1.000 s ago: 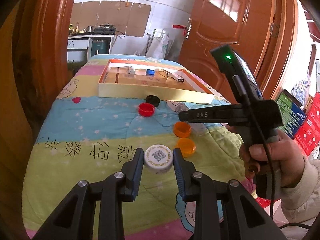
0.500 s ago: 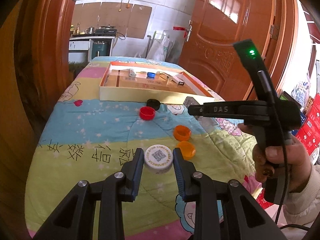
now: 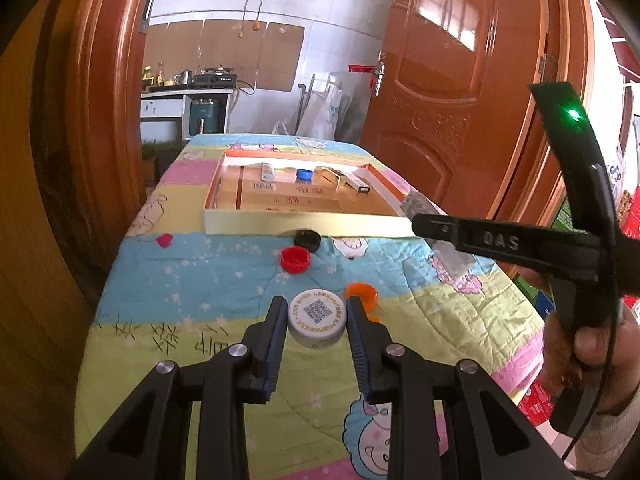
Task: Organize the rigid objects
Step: 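Carry the white jar with the left tool while the right tool carries the clear tube into the tray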
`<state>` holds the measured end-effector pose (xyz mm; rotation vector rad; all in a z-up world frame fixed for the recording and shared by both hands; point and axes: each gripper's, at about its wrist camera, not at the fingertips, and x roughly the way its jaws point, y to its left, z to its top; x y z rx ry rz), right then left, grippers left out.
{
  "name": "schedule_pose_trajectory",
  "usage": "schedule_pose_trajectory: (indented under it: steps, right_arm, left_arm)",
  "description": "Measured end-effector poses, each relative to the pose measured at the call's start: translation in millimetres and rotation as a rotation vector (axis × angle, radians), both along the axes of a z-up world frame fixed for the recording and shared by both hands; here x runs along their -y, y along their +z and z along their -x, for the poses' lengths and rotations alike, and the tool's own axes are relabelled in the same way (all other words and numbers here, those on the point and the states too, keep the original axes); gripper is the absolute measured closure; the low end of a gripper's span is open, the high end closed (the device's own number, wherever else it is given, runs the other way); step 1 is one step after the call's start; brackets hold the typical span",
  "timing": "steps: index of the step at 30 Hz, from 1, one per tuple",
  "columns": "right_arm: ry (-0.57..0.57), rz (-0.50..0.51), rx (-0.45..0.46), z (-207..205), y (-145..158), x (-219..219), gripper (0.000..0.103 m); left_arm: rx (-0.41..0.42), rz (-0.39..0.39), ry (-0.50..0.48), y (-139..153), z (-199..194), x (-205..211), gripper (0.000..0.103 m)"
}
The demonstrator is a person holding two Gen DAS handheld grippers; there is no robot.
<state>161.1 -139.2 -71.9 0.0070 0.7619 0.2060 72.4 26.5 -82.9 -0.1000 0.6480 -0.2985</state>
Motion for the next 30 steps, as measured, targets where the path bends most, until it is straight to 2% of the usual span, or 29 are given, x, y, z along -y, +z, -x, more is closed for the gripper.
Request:
schedule_pose_trajectory:
  steps: [11, 17, 30]
  right_arm:
    - [-0.022, -0.055, 0.022, -1.2, 8.0, 14.0, 0.083]
    - [-0.021, -0.046, 0.029, -9.9, 9.2, 16.2, 0.083]
    - [-0.027, -0.058, -0.017, -40.5, -2.8, 25.0, 0.083]
  left_arm:
    - [0.028, 0.006, 0.026, 25.3, -33.8, 8.5, 0.072]
    - [0.014, 0.023, 0.041, 28.0, -57.1, 11.2, 0.072]
    - [-0.008, 0.028, 0.057, 29.7, -97.4, 13.9, 0.072]
